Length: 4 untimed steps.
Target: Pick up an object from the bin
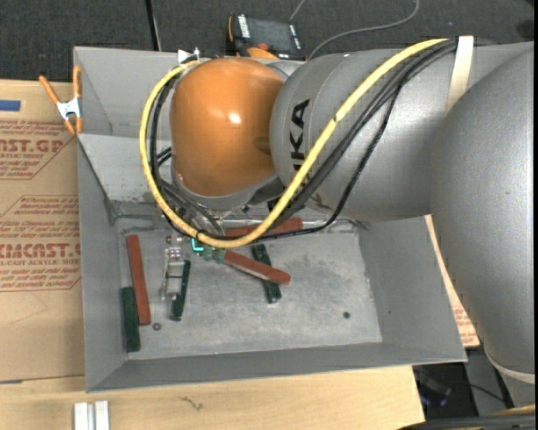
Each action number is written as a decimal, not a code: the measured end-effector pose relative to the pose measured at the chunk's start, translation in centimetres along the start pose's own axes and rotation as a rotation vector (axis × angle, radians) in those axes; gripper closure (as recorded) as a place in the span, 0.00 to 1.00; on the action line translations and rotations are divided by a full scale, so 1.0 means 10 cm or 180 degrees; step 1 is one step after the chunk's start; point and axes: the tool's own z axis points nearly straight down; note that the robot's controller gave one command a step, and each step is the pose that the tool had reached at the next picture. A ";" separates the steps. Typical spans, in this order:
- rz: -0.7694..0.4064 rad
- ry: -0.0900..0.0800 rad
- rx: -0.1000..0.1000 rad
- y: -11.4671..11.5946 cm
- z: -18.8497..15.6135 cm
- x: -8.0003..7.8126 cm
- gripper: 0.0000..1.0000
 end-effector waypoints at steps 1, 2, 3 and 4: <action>-0.1852 0.0000 0.0005 -0.47 1.52 0.27 0.00; -0.3178 -0.0039 0.0007 -0.28 1.17 -0.37 0.00; -0.4487 -0.0022 0.0008 -0.40 0.96 -0.12 0.00; -0.4946 -0.0022 -0.0003 -0.25 1.49 0.00 0.00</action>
Offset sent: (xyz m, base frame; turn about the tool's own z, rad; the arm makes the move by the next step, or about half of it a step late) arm -0.0260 -0.0464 -0.1484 -0.5816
